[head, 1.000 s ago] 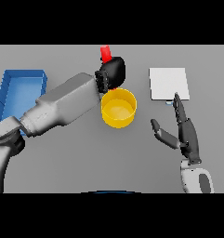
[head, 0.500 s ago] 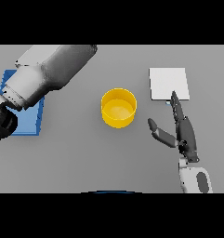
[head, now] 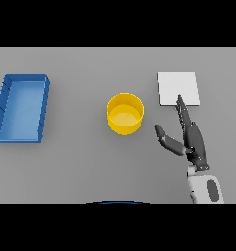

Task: Pick up the red beaker and tilt it to pour out 1 green nut into yellow bowl. Pick up the yellow bowl and place it on the metallic measuring scale.

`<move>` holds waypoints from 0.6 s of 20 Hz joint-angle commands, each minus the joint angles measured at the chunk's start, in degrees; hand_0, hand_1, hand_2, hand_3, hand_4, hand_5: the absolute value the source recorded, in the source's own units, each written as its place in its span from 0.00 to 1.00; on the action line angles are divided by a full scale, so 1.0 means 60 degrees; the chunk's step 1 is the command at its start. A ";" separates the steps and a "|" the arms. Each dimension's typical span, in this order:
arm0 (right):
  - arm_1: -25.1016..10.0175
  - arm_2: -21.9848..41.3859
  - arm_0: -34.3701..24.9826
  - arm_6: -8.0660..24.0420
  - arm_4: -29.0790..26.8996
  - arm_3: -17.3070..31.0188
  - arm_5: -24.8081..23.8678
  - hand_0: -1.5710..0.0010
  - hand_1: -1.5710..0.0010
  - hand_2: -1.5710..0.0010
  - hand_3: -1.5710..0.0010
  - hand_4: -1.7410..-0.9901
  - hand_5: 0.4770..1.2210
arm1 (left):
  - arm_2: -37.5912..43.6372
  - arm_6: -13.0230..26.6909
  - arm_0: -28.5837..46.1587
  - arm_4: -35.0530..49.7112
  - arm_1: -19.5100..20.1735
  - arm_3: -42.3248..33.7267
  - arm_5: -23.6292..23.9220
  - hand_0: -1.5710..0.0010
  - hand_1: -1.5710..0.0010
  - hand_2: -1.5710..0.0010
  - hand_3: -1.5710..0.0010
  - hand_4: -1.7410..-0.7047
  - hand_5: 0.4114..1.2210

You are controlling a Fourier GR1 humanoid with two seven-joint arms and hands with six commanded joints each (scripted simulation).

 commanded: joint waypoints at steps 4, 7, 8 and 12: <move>-0.0240 0.0016 -0.0053 0.0063 0.0163 0.0028 0.0057 1.00 1.00 1.00 1.00 0.81 0.19 | 0.1197 0.1191 0.1454 0.1324 0.0452 0.0234 0.1108 0.00 0.00 0.00 0.01 0.00 1.00; -0.0319 -0.0025 -0.0128 0.0051 0.0099 0.0196 0.0160 1.00 1.00 1.00 1.00 0.81 0.21 | 0.1901 0.1698 0.2604 0.2242 0.0474 -0.0010 0.2198 0.00 0.00 0.00 0.00 0.00 1.00; -0.0287 0.0020 -0.0045 -0.0075 0.0069 0.0195 0.0206 1.00 1.00 1.00 1.00 0.81 0.22 | 0.2184 0.2053 0.2908 0.2597 0.0433 -0.0105 0.2430 0.00 0.00 0.00 0.00 0.00 1.00; -0.0260 0.0009 -0.0094 -0.0035 0.0007 0.0235 0.0225 1.00 1.00 1.00 1.00 0.82 0.25 | 0.2844 0.2702 0.4442 0.3639 0.0355 -0.1028 0.2900 0.00 0.00 0.00 0.00 0.00 1.00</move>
